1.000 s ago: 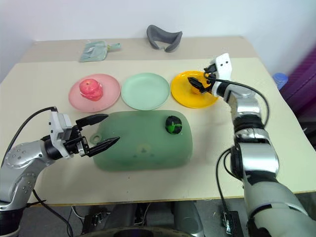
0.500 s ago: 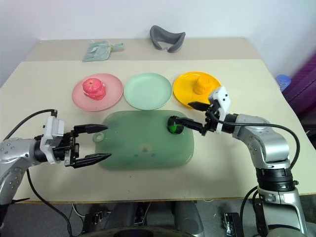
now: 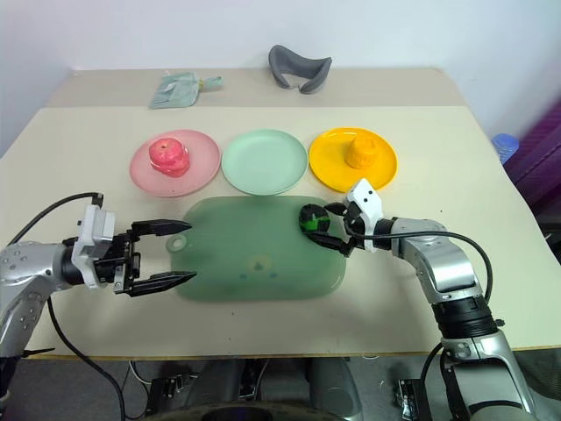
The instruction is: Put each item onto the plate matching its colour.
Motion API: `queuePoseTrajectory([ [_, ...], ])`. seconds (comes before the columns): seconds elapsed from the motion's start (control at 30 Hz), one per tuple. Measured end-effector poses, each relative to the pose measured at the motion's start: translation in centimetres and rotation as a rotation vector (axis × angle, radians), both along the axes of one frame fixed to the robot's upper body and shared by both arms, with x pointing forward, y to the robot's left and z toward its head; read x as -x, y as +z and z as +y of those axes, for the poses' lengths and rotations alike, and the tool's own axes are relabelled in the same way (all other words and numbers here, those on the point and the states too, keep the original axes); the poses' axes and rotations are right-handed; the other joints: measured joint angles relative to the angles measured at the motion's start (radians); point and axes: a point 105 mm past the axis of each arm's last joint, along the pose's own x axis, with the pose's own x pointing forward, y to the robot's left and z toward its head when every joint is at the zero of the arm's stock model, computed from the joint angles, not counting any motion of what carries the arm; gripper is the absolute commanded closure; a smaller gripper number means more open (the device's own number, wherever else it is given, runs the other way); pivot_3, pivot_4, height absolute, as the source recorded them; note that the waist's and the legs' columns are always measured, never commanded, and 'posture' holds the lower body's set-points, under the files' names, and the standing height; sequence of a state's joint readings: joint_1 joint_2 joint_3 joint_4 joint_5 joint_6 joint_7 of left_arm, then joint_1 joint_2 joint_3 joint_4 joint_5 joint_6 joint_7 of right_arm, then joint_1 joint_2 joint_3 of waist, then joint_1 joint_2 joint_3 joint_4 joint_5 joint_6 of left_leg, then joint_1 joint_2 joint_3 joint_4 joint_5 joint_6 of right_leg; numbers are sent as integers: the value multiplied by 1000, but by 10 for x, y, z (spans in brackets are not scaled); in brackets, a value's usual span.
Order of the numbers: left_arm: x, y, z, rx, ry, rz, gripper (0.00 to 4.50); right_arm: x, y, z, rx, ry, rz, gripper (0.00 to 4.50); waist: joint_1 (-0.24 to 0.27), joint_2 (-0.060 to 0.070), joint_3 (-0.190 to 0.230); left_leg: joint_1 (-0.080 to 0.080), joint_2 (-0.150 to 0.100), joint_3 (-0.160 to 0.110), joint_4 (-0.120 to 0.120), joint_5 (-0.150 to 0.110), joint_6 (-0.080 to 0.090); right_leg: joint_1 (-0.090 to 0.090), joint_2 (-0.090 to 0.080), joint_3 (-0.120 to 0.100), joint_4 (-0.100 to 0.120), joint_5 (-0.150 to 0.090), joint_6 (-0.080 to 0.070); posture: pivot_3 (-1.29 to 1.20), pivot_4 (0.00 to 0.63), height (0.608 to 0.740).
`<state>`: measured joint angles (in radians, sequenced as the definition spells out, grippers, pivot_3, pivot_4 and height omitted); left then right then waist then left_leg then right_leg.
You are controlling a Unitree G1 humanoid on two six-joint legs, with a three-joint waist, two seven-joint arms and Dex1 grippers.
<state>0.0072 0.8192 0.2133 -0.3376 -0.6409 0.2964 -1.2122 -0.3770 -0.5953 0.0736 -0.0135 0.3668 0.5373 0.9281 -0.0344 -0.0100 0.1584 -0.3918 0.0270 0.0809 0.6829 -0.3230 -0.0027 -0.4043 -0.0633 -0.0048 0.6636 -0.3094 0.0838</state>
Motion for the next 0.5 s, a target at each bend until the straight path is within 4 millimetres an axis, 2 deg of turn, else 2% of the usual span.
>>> queuePoseTrajectory([
  [0.1,1,-3,0,6,18,6,0,-2,4,2,-7,3,-15,2784,-1,0,0,0,0,0,0,0,0,0,0,0,0,0,0,0,150,740],
  [0.2,-2,-4,-1,37,70,0,0,-7,12,11,-39,4,-53,2784,-2,0,0,0,0,0,0,0,0,0,0,0,0,0,0,0,150,740],
  [0.33,-16,-6,3,66,212,-34,0,-13,21,21,-78,19,-82,2784,1,0,0,0,0,0,0,0,0,0,0,0,0,0,0,0,150,740],
  [0.43,-33,-4,6,94,355,-82,0,-26,32,32,-120,6,-127,2784,1,0,0,0,0,0,0,0,0,0,0,0,1,0,0,0,150,740],
  [0.5,-48,1,6,120,460,-128,0,-44,40,40,-140,-36,-167,2784,0,0,0,0,0,0,1,0,0,0,0,0,1,0,0,0,150,740],
])
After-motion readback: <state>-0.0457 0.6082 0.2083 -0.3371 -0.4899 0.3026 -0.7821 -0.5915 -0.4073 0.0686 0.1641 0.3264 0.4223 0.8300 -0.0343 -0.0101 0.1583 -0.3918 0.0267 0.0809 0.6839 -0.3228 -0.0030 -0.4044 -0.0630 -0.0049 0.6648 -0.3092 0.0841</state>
